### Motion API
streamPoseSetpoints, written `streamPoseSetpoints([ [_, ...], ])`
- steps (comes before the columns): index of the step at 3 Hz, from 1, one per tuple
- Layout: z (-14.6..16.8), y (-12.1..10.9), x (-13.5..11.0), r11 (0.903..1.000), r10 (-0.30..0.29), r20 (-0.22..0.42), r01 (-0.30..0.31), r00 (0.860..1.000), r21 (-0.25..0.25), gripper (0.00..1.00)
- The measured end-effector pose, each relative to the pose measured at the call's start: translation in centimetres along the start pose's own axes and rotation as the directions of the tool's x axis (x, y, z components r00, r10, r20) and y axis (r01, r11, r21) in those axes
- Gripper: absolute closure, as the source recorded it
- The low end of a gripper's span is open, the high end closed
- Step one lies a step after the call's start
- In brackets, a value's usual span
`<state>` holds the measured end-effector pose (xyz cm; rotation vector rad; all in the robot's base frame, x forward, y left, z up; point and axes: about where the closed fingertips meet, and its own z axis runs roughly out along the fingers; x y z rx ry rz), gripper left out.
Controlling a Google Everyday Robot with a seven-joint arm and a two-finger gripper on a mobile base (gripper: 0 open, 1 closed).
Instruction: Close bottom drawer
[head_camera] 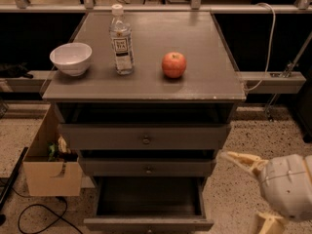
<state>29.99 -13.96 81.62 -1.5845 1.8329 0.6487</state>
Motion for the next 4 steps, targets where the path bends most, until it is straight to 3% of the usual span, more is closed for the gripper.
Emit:
streamPoseSetpoints([
  [2,1.5,0.6,0.2,0.9999,0.007,0.011,-0.007,1.0,-0.01,0.0],
  [3,7.1,0.5,0.7,0.9987,0.012,0.024,-0.011,1.0,-0.05,0.03],
  [4,10.6,0.0,1.4,0.9985,0.016,0.021,-0.015,1.0,-0.053,0.25],
])
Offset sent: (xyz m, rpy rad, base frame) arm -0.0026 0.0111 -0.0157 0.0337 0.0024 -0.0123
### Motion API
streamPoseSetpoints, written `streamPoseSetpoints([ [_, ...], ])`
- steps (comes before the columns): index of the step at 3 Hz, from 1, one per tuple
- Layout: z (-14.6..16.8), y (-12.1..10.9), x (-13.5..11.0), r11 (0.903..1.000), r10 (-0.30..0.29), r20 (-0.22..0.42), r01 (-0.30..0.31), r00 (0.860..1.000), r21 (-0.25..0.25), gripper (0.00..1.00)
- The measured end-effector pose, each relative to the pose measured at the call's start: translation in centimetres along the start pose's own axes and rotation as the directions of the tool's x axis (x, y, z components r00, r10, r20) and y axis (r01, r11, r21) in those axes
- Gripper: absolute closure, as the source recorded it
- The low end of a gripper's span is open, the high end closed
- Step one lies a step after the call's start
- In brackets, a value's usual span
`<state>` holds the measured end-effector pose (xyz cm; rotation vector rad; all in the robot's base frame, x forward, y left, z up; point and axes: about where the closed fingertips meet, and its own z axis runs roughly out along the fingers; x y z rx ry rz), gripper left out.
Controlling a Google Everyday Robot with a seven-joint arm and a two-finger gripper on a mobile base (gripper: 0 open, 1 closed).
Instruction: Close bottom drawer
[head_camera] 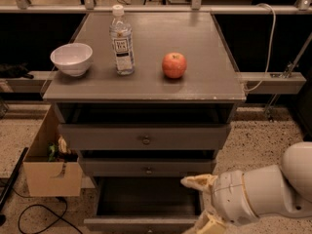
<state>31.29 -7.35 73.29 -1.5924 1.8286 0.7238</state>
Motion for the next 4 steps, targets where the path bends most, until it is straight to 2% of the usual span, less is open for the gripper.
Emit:
streamPoseSetpoints([
  [1,2.8,-0.3,1.3,0.9999,0.017,0.009,-0.017,1.0,-0.003,0.49],
  [2,4.9,-1.4,4.3,0.9997,0.016,-0.008,-0.016,1.0,0.018,0.8],
  [3,5.3,-2.9,7.9,0.9987,0.031,-0.035,-0.029,0.999,0.042,1.0],
  [4,4.6,-5.4,13.5,0.9951,0.077,-0.079,-0.072,0.994,0.068,1.0],
])
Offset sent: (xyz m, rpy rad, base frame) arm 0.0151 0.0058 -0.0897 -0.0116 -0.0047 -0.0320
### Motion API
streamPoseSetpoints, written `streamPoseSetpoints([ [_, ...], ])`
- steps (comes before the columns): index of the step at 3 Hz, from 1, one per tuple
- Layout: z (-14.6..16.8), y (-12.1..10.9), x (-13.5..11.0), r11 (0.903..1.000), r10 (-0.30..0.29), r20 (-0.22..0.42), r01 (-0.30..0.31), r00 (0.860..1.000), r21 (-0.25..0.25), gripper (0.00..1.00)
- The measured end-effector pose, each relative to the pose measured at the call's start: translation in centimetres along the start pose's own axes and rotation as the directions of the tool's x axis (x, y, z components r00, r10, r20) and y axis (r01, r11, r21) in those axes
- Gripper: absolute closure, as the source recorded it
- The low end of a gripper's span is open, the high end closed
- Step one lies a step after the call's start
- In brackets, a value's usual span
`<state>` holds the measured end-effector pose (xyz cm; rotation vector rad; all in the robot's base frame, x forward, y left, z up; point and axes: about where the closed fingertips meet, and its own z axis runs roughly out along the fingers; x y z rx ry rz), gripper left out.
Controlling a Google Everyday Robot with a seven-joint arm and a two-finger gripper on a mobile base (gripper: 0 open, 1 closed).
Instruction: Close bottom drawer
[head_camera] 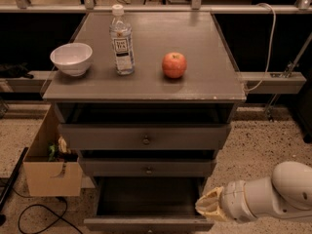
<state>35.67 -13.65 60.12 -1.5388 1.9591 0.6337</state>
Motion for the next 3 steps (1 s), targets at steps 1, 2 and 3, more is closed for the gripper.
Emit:
streamPoseSetpoints([
  [1,0.6,-0.1,0.1,1.0,0.003,-0.008,-0.003,1.0,-0.009,1.0],
  [2,3.5,-1.6,1.6,0.9996,0.007,-0.024,-0.008,1.0,-0.028,1.0],
  [3,6.4,-3.8,3.2,0.9995,0.014,-0.045,-0.015,0.999,-0.027,1.0],
])
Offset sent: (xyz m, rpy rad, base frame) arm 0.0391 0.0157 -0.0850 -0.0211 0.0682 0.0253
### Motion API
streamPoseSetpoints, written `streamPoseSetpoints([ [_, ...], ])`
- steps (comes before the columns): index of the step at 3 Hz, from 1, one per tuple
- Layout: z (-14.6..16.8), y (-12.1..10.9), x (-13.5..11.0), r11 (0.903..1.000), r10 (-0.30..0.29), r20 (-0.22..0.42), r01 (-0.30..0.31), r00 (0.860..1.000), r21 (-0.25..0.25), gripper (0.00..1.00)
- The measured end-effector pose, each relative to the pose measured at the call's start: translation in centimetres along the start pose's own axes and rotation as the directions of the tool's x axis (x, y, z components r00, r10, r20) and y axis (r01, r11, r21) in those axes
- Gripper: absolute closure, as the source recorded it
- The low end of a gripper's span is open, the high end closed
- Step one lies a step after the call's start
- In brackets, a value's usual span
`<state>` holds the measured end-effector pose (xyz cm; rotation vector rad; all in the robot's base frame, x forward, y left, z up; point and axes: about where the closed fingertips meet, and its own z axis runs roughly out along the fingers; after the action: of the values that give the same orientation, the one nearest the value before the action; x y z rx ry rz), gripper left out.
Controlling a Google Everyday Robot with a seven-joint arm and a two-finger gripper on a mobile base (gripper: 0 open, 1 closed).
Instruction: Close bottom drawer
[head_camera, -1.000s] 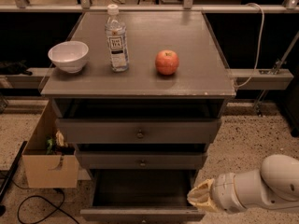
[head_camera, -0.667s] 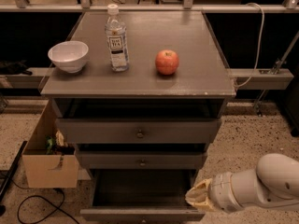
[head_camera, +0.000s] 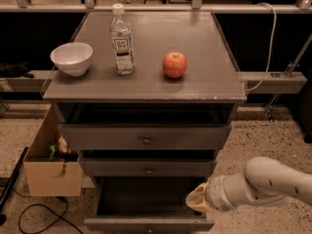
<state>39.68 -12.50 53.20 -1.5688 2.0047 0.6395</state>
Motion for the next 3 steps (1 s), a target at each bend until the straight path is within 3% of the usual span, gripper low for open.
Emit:
streamPoseSetpoints([
  [1,2.6,-2.6,2.0,0.9992,0.038,0.031,-0.039,0.999,0.008,1.0],
  [2,2.6,-2.6,2.0,0.9992,0.038,0.031,-0.039,0.999,0.008,1.0],
  [3,4.9,-2.5,3.1,0.9983,0.058,0.016,-0.058,0.998,-0.01,1.0],
])
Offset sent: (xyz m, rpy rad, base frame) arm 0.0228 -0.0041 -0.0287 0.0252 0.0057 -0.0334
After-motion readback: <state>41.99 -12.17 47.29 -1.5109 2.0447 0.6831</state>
